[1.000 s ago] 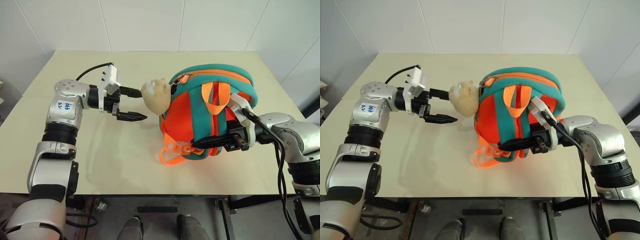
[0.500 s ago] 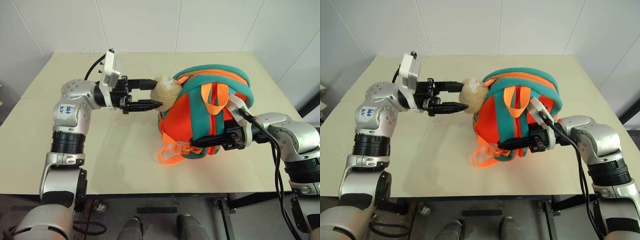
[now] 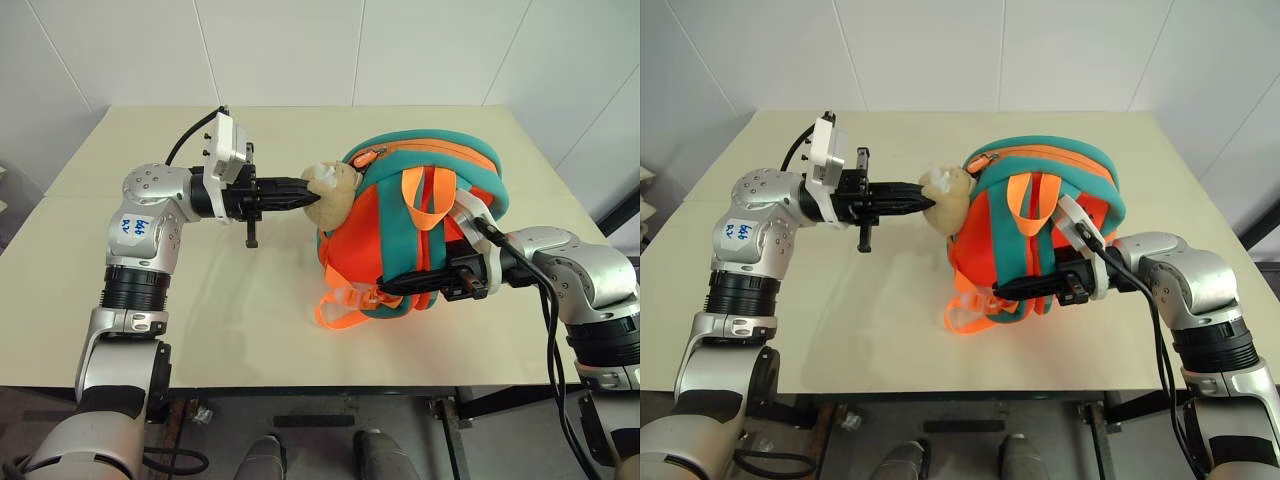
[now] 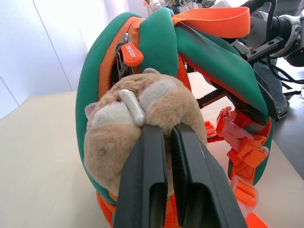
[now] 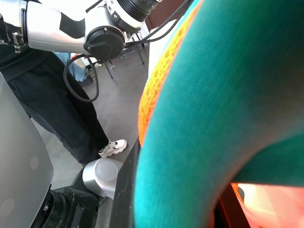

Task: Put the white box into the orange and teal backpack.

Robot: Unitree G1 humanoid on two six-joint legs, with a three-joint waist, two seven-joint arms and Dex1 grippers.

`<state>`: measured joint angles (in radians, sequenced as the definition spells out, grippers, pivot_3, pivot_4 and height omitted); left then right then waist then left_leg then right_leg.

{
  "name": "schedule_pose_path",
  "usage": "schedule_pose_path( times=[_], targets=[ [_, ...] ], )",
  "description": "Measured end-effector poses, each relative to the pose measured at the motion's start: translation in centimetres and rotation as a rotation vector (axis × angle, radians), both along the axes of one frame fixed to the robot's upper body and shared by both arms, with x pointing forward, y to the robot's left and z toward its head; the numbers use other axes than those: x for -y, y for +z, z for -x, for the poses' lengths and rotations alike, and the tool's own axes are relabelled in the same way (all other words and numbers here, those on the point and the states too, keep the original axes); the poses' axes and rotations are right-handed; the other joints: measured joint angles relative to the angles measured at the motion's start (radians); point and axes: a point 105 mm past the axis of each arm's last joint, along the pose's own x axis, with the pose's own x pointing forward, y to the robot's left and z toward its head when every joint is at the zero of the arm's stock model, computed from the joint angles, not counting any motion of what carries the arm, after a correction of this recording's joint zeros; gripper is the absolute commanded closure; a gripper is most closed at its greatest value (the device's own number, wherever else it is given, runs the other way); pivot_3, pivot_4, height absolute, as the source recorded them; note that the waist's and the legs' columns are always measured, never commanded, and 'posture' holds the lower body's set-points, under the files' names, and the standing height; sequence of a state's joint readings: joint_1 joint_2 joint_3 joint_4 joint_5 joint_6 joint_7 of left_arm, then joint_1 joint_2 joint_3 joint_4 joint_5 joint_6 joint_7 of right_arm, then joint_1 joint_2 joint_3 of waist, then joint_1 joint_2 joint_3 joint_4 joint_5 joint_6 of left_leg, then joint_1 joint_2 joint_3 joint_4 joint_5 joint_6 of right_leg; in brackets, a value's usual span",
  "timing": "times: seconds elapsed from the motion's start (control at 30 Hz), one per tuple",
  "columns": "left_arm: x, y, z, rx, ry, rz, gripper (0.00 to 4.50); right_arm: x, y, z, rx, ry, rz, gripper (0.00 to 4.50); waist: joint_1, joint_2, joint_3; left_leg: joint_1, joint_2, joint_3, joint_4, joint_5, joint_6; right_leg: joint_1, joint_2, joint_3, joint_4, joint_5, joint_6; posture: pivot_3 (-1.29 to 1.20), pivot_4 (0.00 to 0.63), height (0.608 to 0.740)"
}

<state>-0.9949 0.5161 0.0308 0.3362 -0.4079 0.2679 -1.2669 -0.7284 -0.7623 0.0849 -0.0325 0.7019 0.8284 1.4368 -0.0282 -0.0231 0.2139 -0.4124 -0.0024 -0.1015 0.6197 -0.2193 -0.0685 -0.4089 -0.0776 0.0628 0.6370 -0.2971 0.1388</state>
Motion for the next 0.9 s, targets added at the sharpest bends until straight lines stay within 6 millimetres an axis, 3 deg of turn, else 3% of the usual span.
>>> schedule_pose_path(
  times=[0.33,0.4,0.6,0.9],
  targets=[
    [-0.7,0.7,-0.9,-0.015,0.054,0.036,0.44,0.0,-0.1,0.0,0.001,-0.009,0.0,4.47,-0.001,0.0,0.0,0.0,0.0,0.0,0.0,0.0,0.0,0.0,0.0,0.0,0.0,0.0,0.0,0.0,0.15,0.74],
    [-1.0,1.1,-1.3,-0.013,0.076,0.055,0.04,0.0,-0.1,0.0,0.001,-0.008,0.0,4.47,-0.001,0.0,0.0,0.0,0.0,0.0,-0.001,0.0,0.0,0.0,0.0,0.0,0.0,0.0,0.0,0.0,0.15,0.74],
    [-0.8,0.3,-1.8,-0.015,0.09,0.043,0.04,-0.1,-0.2,0.2,0.006,-0.013,-0.001,4.47,0.0,0.0,0.0,0.0,0.0,0.0,-0.001,0.0,0.0,0.0,0.0,0.0,-0.001,0.0,0.0,0.0,0.15,0.74],
    [1.9,-2.6,-3.0,-0.093,0.059,0.003,0.04,-0.1,-0.2,0.3,0.005,-0.014,-0.002,4.47,0.0,0.0,0.0,0.0,0.0,0.0,-0.001,0.0,0.0,0.0,0.0,0.0,-0.001,0.0,0.0,0.0,0.15,0.74]
  ],
)
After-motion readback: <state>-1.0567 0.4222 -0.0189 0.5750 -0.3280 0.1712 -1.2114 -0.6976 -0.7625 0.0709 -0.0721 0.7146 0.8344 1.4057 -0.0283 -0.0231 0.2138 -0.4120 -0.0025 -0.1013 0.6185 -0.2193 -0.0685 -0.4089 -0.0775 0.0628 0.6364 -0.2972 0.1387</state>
